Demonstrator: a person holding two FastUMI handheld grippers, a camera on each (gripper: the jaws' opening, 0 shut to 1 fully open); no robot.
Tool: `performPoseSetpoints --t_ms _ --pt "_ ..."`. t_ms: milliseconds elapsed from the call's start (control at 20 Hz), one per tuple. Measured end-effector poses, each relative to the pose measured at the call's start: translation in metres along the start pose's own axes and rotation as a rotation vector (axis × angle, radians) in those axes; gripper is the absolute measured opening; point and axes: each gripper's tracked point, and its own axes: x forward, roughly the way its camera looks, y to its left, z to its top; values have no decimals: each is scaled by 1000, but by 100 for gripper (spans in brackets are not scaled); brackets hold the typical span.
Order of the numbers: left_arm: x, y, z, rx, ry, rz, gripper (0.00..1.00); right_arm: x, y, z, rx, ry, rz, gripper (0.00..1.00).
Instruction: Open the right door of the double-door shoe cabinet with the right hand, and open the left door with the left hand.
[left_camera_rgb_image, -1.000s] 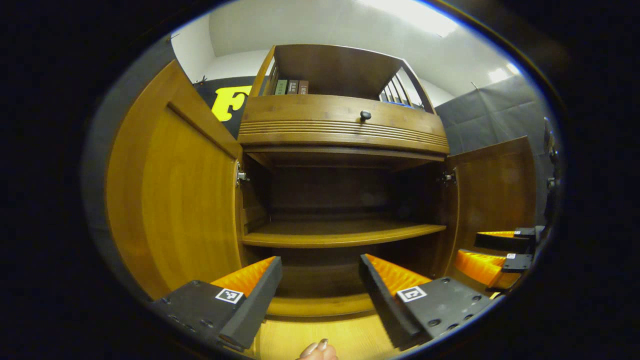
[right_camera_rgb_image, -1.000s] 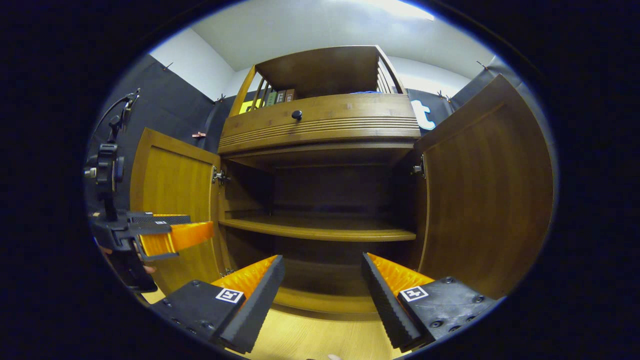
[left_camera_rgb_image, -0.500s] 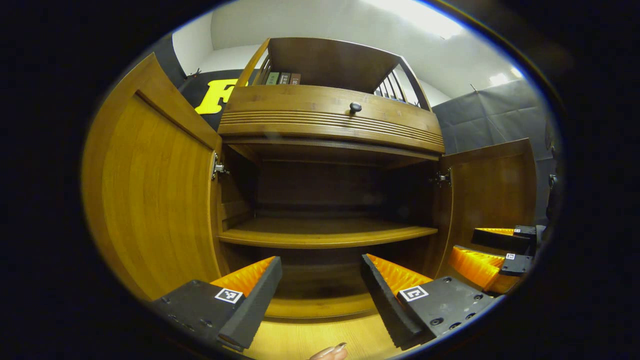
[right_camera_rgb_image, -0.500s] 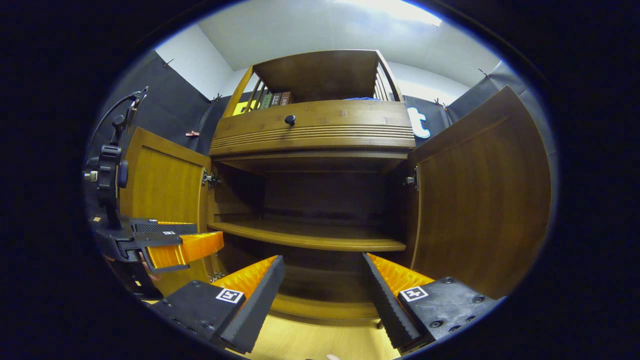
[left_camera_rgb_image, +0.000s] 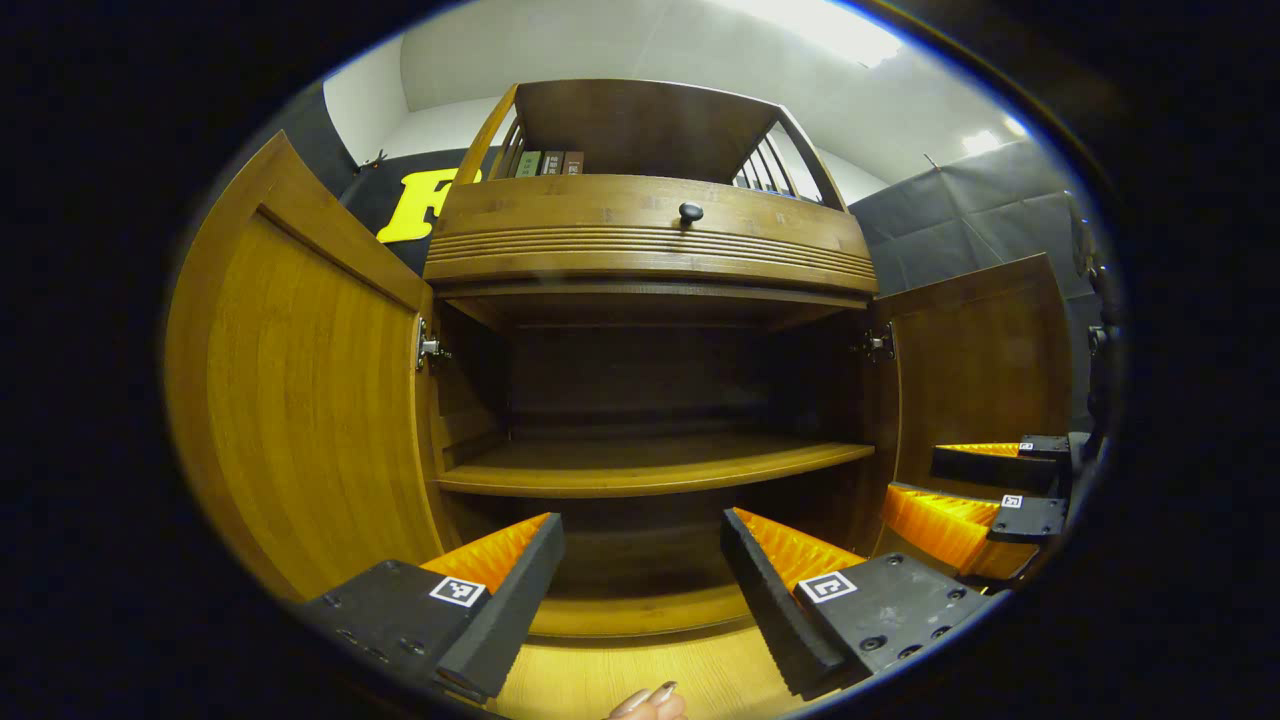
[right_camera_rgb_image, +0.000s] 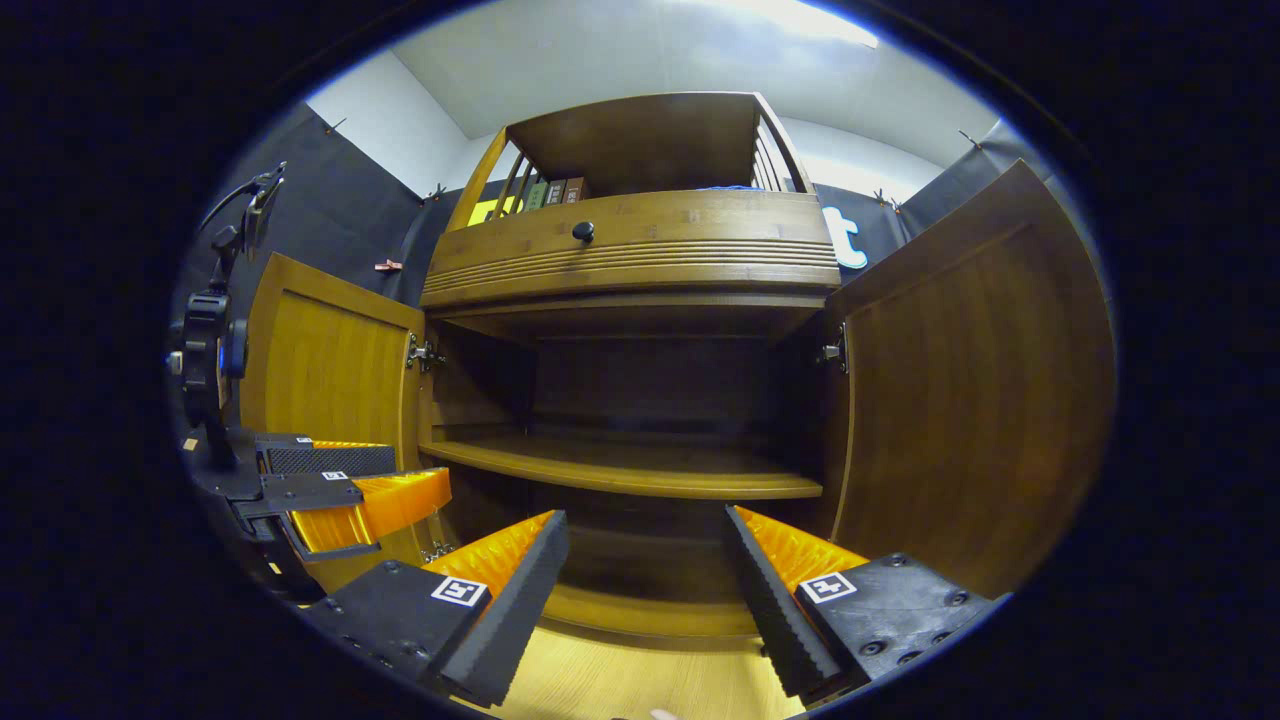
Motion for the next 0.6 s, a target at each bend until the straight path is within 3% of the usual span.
performPoseSetpoints --t_ms 600 --pt "-5 7 13 -11 -32 11 98 -4 -4 12 25 -25 -7 99"
